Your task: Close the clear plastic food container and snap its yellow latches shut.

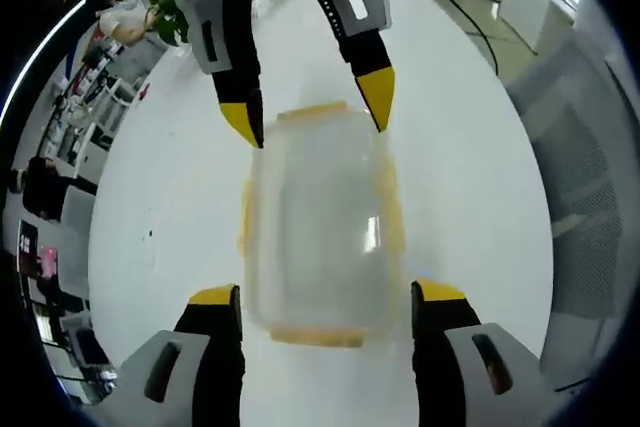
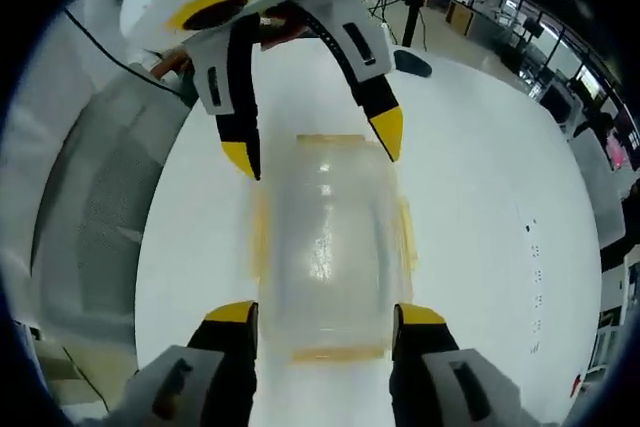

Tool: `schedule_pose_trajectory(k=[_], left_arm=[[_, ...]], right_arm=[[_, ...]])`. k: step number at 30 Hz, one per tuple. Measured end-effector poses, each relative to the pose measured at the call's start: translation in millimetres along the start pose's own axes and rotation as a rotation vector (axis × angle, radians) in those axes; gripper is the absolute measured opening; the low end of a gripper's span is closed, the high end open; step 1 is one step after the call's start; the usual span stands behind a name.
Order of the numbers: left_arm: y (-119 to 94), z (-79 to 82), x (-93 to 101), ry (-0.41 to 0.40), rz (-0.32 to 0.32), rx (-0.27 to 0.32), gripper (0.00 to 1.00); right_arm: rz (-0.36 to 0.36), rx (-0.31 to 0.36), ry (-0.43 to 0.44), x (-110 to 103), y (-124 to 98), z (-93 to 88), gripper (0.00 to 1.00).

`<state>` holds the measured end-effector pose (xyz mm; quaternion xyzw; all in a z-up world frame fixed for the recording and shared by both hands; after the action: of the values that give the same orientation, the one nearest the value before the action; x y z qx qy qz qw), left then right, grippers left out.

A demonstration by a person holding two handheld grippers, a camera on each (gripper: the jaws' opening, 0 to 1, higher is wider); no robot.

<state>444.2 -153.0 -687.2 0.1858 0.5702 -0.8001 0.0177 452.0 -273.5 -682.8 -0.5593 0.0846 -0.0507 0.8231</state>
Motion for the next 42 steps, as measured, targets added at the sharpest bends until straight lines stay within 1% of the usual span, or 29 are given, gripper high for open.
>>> schedule_pose_trajectory(k=[3, 6, 7, 8, 9, 10, 12, 15, 18, 21, 24, 27, 30, 33, 37, 39, 42], left_arm=[[1.4, 0.0, -0.4, 0.0, 0.004, -0.001, 0.68], [3.1, -2.0, -1.2, 0.001, 0.009, -0.013, 0.69], [3.7, -2.4, -1.1, -0.002, 0.009, -0.013, 0.69], [5.0, -3.2, -0.6, -0.007, 0.005, -0.014, 0.69], [5.6, -3.7, -0.4, -0.007, 0.004, -0.016, 0.7], [7.2, -5.8, 0.5, 0.0, 0.0, -0.027, 0.7], [8.2, -6.6, 1.2, 0.001, 0.0, -0.026, 0.71], [9.4, -8.8, 1.9, -0.001, 0.0, -0.034, 0.73], [10.4, -9.7, 0.8, -0.001, 0.011, -0.038, 0.76], [12.1, -10.4, 0.8, -0.012, 0.009, -0.04, 0.76], [13.5, -9.3, 0.8, -0.019, 0.009, -0.036, 0.77], [16.5, -9.4, 1.5, -0.021, 0.003, -0.04, 0.77], [17.9, -9.0, 1.3, -0.025, 0.001, -0.04, 0.78], [20.1, -8.9, 0.7, -0.031, 0.0, -0.041, 0.78], [23.4, -10.6, 1.1, -0.033, -0.001, -0.051, 0.78], [24.8, -10.4, 2.0, -0.035, -0.002, -0.047, 0.78], [25.8, -11.0, 1.9, -0.026, 0.001, -0.052, 0.78]], right_arm=[[0.002, 0.005, 0.001, -1.1, 1.1, 0.6, 0.56], [-0.012, 0.006, -0.015, -0.4, 3.3, 0.8, 0.6], [-0.01, 0.003, -0.016, -1.6, 3.8, 0.5, 0.61], [-0.028, -0.004, -0.039, -0.8, 4.2, -0.1, 0.61], [-0.024, -0.004, -0.046, -2.1, 5.0, -0.5, 0.61], [-0.025, 0.001, -0.046, -1.6, 4.9, -0.1, 0.61], [-0.027, 0.005, -0.045, -0.6, 5.2, 0.3, 0.62], [-0.051, 0.0, -0.075, 0.2, 7.5, -0.2, 0.63], [-0.067, 0.012, -0.074, 1.6, 9.3, 0.9, 0.66], [-0.081, 0.042, -0.078, 3.2, 6.6, 4.2, 0.66], [-0.09, 0.049, -0.083, 7.0, 5.1, 5.5, 0.68], [-0.087, 0.038, -0.086, 9.4, 7.1, 3.8, 0.71], [-0.09, 0.021, -0.094, 12.1, 12.2, 1.3, 0.78], [-0.097, 0.006, -0.115, 14.0, 15.7, 0.5, 0.78], [-0.094, 0.001, -0.117, 15.3, 20.6, 1.7, 0.77], [-0.099, -0.018, -0.132, 16.0, 24.1, -0.2, 0.75], [-0.083, -0.034, -0.142, 12.8, 27.0, -2.1, 0.73]])
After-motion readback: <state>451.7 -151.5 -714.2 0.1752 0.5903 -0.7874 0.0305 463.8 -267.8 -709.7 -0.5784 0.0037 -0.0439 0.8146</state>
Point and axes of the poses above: the point that each gripper's makers call its tool centre point, and the gripper's own axes: y roughly forward along the fingers, x roughly to its right, z roughly out of its top, the point moved 5 cm from there along -y, roughly backward along the fingers, and after that the axes turned 13 degrees about y, right-handed, at the moved point
